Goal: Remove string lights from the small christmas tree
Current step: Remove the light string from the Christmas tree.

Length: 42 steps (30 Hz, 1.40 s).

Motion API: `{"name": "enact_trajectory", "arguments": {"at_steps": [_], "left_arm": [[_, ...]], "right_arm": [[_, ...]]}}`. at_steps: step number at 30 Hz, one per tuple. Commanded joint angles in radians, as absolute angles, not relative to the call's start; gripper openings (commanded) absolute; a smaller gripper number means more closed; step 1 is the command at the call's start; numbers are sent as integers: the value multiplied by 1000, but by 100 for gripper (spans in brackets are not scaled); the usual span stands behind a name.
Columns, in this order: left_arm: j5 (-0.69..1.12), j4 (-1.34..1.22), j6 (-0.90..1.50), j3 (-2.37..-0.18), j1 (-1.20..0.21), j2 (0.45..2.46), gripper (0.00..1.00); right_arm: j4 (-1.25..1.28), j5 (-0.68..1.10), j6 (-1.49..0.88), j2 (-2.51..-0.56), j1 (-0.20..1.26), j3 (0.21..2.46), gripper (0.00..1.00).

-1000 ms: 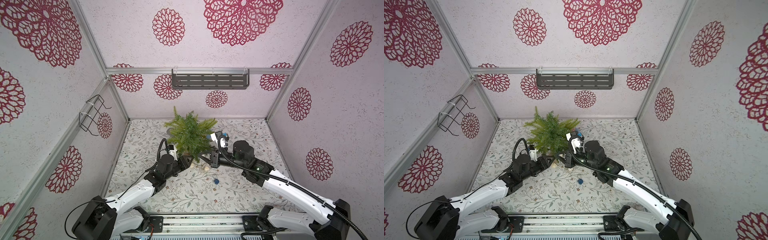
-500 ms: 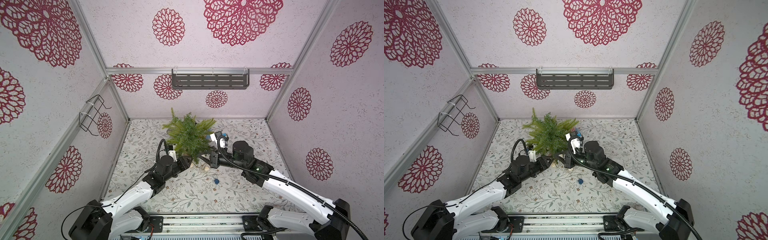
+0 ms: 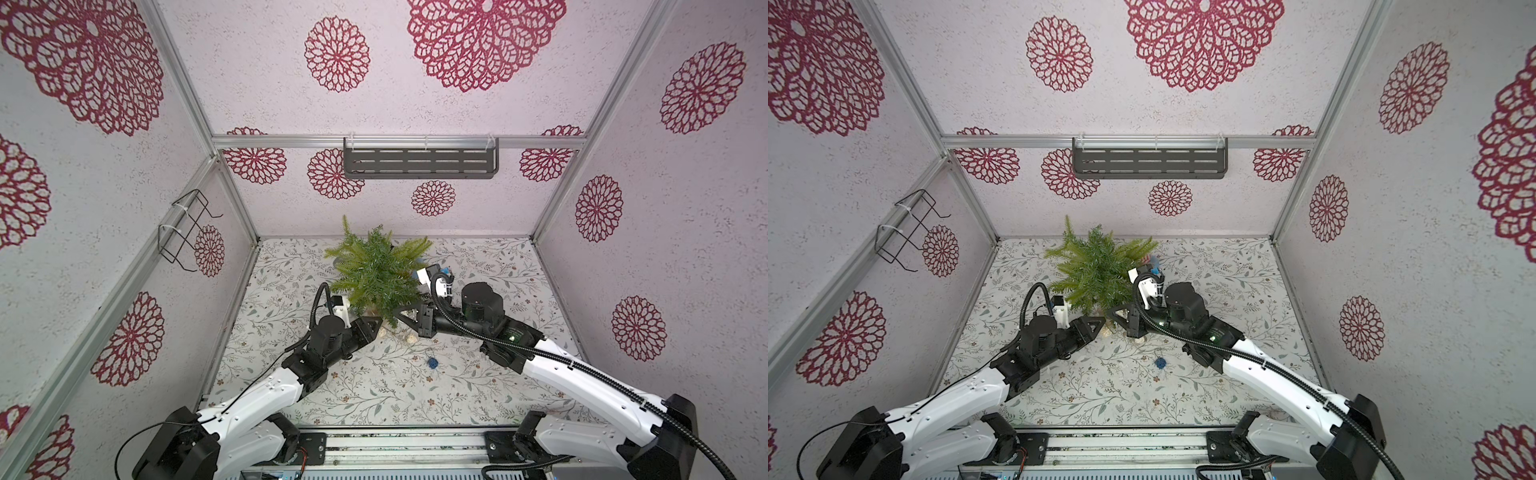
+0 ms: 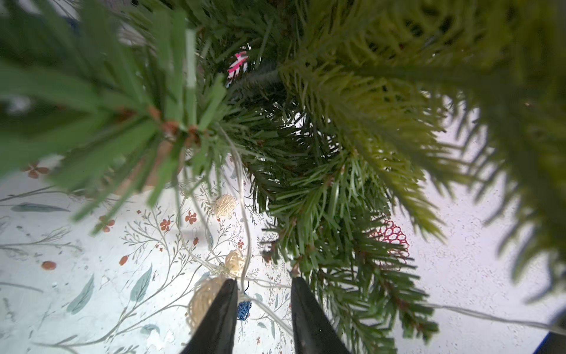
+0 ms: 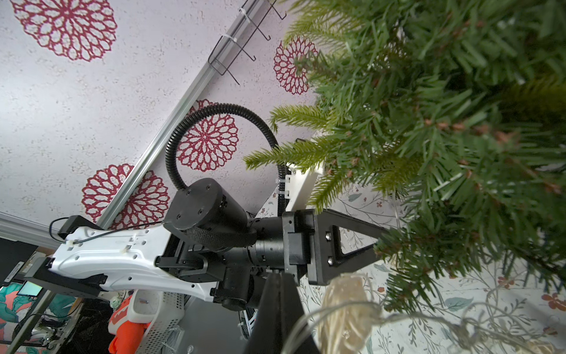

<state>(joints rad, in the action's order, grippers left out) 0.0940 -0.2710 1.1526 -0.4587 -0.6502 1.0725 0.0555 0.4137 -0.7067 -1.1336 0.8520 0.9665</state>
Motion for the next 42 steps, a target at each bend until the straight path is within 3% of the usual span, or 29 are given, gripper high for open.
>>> {"name": "enact_trajectory", "arguments": {"at_steps": [1,6,14,28,42], "left_arm": [[81,-265,1154,-451,-659,1055,32],[76,-267,1146,-451,-659,1055,28],[41,-265,1116,-472,-660,1087,36],[39,-319,1091,-523,-655,1198,33],[35,-305,1106,-520,-650,1166,7]], "right_arm": [[104,400,-685,-1131,862,1012,0],[104,399,-686,-1135,864,1014,0],[101,402,-687,-1132,871,1022,0],[94,392,-685,-1137,887,1025,0],[88,369,-679,-1136,894,1018,0]]}}
